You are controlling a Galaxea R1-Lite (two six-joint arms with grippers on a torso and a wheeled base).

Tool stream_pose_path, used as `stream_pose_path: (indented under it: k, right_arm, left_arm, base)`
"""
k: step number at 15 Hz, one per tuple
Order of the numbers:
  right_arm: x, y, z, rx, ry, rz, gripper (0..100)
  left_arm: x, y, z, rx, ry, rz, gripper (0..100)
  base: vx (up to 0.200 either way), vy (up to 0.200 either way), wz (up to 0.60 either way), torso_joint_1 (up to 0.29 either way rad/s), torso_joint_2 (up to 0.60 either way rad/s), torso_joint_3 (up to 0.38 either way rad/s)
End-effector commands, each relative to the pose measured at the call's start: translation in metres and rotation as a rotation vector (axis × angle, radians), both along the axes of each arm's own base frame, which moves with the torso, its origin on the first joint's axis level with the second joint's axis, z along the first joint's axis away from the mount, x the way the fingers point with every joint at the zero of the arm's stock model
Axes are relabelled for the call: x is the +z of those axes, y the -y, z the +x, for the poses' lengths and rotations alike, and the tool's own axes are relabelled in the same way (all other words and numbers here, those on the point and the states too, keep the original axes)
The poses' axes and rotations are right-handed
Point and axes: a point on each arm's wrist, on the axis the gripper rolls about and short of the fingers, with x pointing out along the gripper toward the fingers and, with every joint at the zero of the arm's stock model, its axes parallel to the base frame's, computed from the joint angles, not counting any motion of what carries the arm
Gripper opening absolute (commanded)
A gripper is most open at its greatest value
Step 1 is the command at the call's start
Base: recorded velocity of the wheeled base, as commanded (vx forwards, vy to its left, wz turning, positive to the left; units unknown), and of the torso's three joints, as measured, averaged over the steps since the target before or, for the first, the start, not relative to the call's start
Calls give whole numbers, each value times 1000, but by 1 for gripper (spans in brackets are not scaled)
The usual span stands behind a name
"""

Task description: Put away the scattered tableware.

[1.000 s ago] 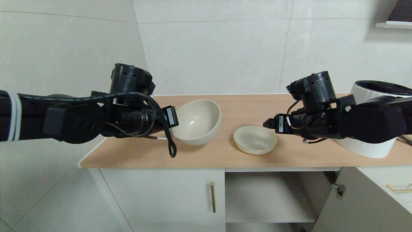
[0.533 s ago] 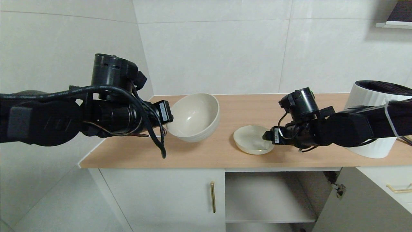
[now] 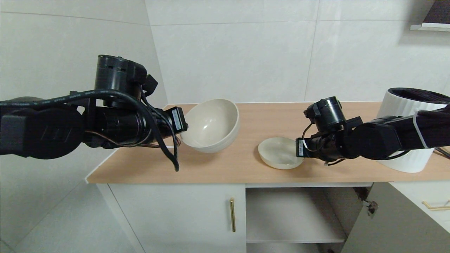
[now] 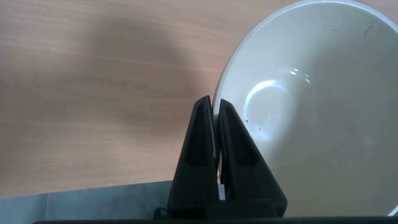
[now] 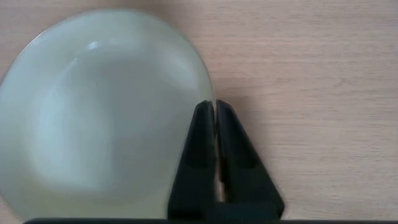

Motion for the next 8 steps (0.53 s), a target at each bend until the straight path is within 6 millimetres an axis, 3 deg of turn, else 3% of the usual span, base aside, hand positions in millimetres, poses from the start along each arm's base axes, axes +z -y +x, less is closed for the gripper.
stream_pose_path:
  k: [1,4,8]
  right_arm:
    - [2,0,-1,1,1,1,0]
    - [10,2,-5,5,14,17,0]
    - [69,31,-73,134,-17,152,0]
  left_arm:
    - [2,-1,-1,-1,6,-3,0]
    - [2,-1,-2,4,4,-5,0]
    - [19,-20,-45,8,33,-53,0]
  base:
    - [0,0,0,0,0,0]
    - [0,0,0,0,0,0]
    - [0,0,0,0,0,0]
